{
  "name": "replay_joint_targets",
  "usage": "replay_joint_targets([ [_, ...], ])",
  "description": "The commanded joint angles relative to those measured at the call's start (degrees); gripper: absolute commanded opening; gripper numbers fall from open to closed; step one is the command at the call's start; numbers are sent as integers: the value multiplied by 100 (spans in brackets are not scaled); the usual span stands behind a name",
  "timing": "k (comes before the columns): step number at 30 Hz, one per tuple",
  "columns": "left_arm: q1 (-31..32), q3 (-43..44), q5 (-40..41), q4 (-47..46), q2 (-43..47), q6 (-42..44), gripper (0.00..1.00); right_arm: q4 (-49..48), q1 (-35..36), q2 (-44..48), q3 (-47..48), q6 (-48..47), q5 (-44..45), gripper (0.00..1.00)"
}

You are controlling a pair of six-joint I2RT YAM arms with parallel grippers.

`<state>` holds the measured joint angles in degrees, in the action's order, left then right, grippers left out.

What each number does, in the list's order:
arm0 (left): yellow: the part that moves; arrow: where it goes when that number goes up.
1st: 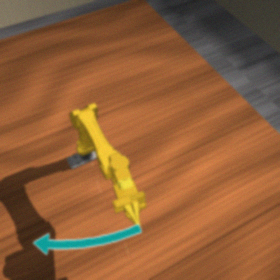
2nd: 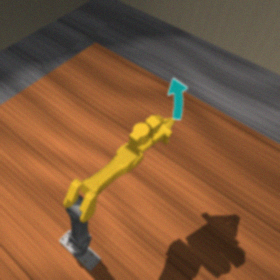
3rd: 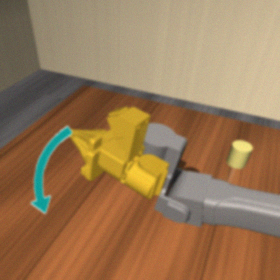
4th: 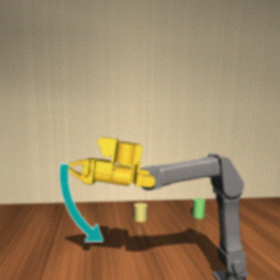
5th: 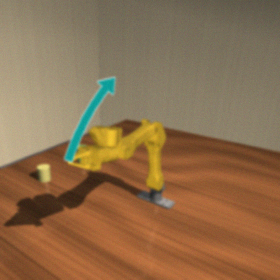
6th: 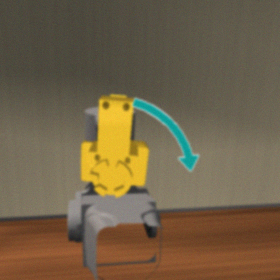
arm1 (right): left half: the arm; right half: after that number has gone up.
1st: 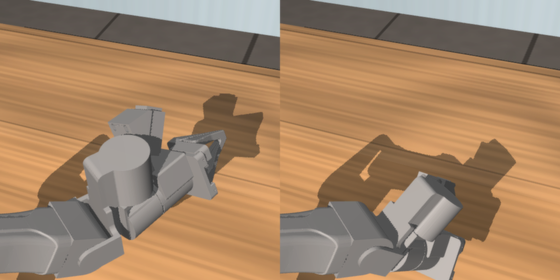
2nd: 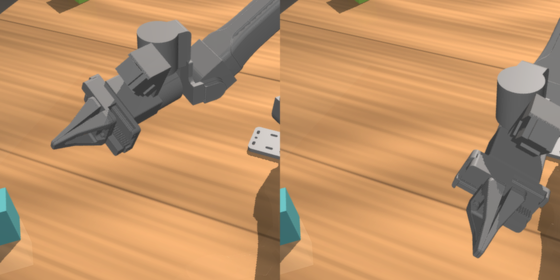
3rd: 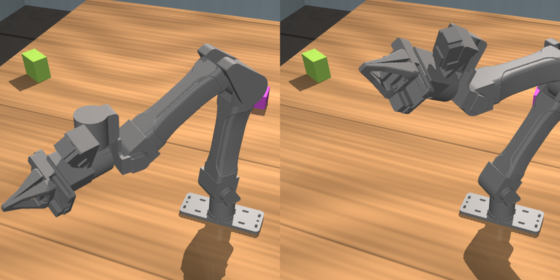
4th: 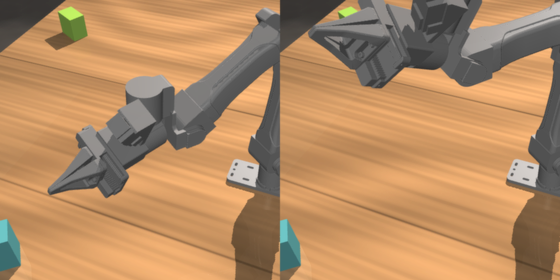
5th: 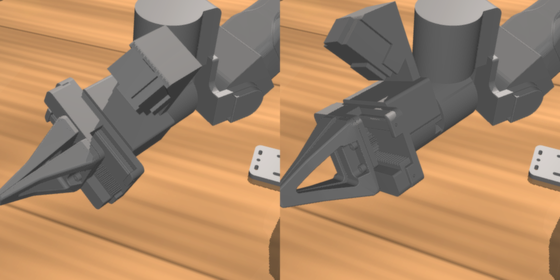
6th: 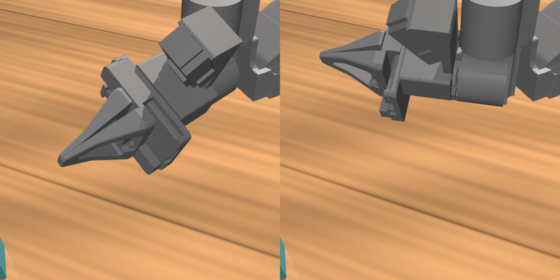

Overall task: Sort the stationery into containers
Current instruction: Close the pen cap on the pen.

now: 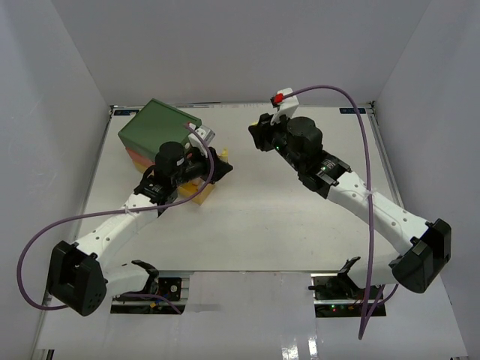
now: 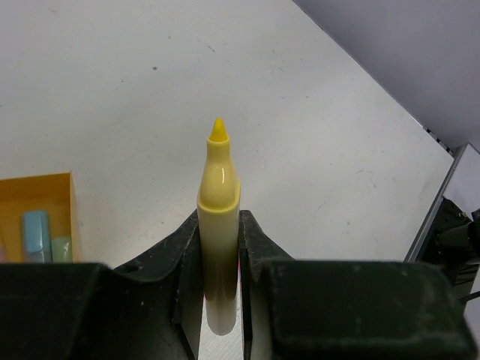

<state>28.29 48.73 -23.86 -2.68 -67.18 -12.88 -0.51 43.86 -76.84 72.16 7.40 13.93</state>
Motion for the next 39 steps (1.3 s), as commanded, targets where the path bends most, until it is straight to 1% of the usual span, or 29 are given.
replay_joint_targets([
  [1,9,172,-198,-496,-50,-302,4,-941,227,-7,-62,893,285,8],
  [8,1,-249,-66,-743,239,-293,4,-1478,694,-208,-194,1395,619,8],
  [12,1,-452,-5,-743,503,-224,4,-1749,975,-384,-158,1352,742,8],
  [16,1,-531,4,-699,609,-92,4,-1900,1107,-551,-98,1273,848,8],
  [22,1,-496,-23,-638,601,-13,4,-1900,1239,-718,0,1168,848,8],
  [39,9,-487,21,-602,618,-30,4,-1882,1319,-613,0,1185,857,8],
])
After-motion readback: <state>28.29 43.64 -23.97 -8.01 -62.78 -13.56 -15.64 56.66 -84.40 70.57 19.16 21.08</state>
